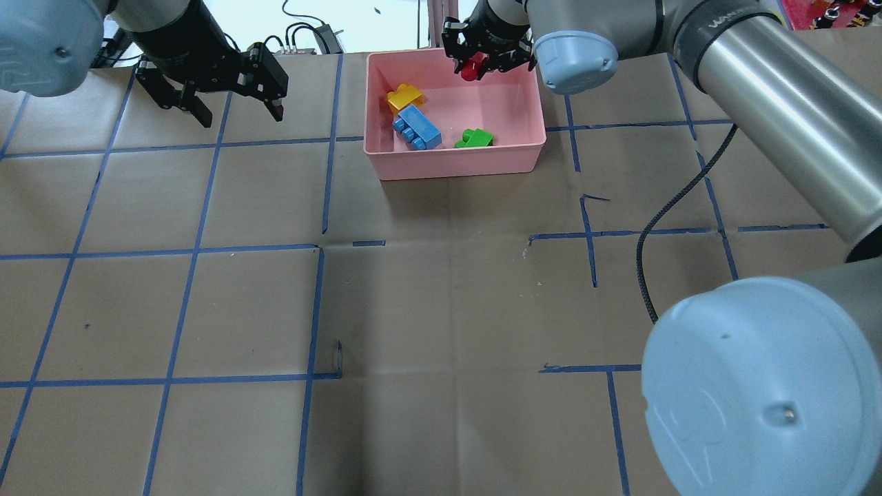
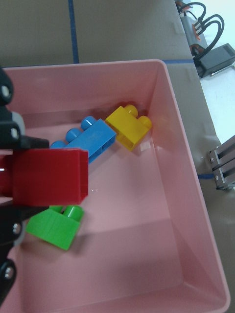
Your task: Put all blocks into box
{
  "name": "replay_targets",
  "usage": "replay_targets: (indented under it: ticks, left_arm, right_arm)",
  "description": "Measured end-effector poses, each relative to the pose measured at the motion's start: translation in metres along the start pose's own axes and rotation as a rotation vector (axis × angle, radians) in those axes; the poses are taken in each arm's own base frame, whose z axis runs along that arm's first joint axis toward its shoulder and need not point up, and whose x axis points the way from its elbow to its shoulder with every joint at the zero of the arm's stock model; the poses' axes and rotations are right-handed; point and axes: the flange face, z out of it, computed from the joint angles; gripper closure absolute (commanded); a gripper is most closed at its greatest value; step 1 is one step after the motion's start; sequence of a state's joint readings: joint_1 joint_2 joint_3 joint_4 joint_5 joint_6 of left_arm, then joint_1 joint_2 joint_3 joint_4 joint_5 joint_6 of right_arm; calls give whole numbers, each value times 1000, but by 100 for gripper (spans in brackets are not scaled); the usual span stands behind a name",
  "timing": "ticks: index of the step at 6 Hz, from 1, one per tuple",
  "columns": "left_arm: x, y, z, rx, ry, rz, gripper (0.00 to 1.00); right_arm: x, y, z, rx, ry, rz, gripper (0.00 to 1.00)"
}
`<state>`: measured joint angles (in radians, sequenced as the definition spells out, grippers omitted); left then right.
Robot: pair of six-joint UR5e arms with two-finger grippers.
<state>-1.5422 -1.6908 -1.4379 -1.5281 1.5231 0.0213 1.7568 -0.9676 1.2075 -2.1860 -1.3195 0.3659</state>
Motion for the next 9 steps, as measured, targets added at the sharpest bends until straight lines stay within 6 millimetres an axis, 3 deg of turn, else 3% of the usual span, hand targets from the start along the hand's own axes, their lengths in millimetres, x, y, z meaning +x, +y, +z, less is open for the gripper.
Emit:
replay_targets:
  ticks: [2,5,8,9]
  left_arm:
    - [1,14,-13,-3,-3,1,1]
    - [10,20,-18,5,-26,14,1]
    - [21,23,-14,1,-62,41,1]
    - [21,23,-11,-4,-64,46,1]
  right_arm:
    - [-9,-14,19,69,-17,-32,1]
    - [-10,-16,20,89,-19,-41,1]
    - [-11,-13,12,92,-18,-46,1]
    - [-10,-11,-5,98,0,-61,1]
